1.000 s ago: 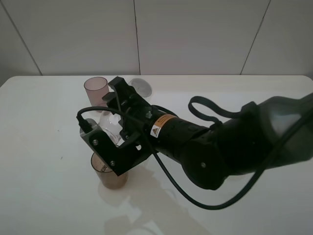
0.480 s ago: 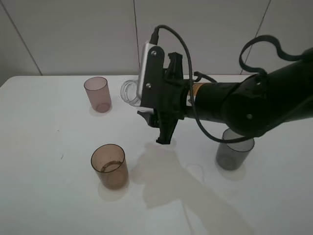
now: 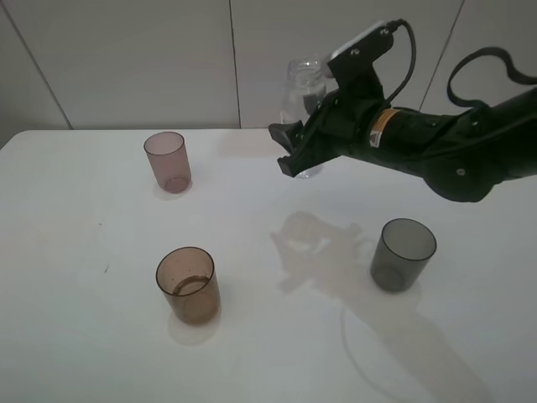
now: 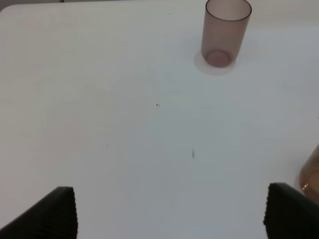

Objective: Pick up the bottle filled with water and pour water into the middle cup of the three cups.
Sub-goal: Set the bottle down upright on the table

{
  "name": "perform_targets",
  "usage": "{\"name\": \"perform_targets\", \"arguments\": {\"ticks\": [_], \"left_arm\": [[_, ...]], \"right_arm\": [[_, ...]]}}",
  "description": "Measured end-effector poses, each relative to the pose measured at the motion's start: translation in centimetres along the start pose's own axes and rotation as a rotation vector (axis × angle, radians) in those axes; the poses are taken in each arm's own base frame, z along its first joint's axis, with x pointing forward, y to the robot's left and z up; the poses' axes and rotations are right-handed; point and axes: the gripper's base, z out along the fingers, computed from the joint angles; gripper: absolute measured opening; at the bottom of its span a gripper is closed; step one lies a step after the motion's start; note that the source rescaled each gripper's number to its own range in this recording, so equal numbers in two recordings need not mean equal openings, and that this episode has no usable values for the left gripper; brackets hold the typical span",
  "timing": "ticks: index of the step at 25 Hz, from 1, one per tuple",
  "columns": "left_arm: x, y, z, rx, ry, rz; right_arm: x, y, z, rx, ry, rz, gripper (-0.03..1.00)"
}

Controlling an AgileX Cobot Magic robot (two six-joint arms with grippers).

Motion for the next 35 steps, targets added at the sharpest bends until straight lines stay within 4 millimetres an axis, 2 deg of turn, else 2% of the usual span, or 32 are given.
{"name": "perform_targets", "arguments": {"ticks": [5,12,23,35], "left_arm": [[0.0,0.0,0.0,0.000,0.000,0.000],[0.0,0.0,0.0,0.000,0.000,0.000],[0.0,0.0,0.0,0.000,0.000,0.000],[0.0,0.0,0.0,0.000,0.000,0.000]], "right_arm": [[2.9,-0.3,1.7,0.041,0.033,0.109,0.00],[6.1,0.1,3.0,0.046,0.089,0.145,0.00],[7.5,0.4,3.5,0.040,0.120,0.151,0.00],[7.7,0.4,3.4,0.038,0.144,0.151,0.00]]}}
